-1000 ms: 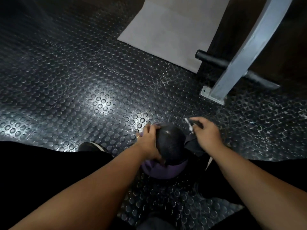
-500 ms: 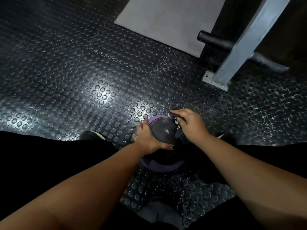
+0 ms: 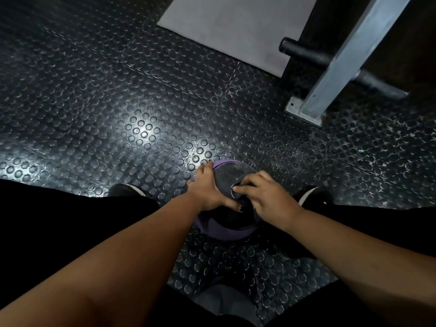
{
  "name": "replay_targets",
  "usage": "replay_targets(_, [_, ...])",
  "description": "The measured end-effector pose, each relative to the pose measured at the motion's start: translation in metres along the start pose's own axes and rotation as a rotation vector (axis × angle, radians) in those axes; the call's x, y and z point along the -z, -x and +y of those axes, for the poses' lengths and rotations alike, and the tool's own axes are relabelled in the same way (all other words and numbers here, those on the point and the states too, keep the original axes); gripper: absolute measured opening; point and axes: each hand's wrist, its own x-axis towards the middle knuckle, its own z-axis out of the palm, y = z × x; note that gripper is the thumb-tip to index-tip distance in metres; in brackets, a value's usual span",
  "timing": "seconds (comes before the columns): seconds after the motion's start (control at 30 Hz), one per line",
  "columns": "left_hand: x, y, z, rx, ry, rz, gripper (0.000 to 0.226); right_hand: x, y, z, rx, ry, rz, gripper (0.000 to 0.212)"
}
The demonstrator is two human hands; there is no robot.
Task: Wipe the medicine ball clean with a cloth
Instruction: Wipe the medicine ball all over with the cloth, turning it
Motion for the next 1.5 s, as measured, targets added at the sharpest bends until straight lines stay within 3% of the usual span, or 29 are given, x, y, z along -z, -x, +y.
replay_targets(0.17, [-0.003,0.003,0.005,-0.031,-0.081,-0.016,0.160,-0.005,-0.033,0.020,-0.232,-0.010,0.112,0.027])
replay_targets(0.3, [-0.001,0.003,0.004,-0.028,-0.079,-0.001,0.155,-0.003,-0.049,0.021,-0.317,-0.053,0.039,0.028])
replay_targets(0.6, [0.005,-0.009,0.006,0.011,-0.030,-0.044,0.159,0.005,0.007,-0.004,-0.144,0.056,-0.056,0.033])
replay_targets(0.87, [0.004,-0.011,0.006,-0.021,-0.064,-0.023,0.159,-0.003,-0.003,0.013,-0.019,0.204,0.003,0.045])
replay_targets(1.1, [-0.002,-0.005,0.010,-0.054,-0.167,-0.023,0.161,0.004,-0.057,0.018,-0.326,0.091,-0.036,0.031])
replay_targets(1.27, [0.005,-0.012,0.009,-0.055,-0.116,-0.023,0.158,0.030,-0.067,0.023,-0.517,-0.063,0.294,0.024])
replay_targets(1.43, [0.003,-0.014,0.014,-0.068,-0.161,-0.032,0.155,0.002,-0.063,0.006,-0.424,0.111,0.038,0.016])
replay_targets(1.5, [0.004,-0.014,0.015,-0.078,-0.201,-0.033,0.155,-0.008,-0.056,-0.003,-0.369,0.190,0.008,0.012])
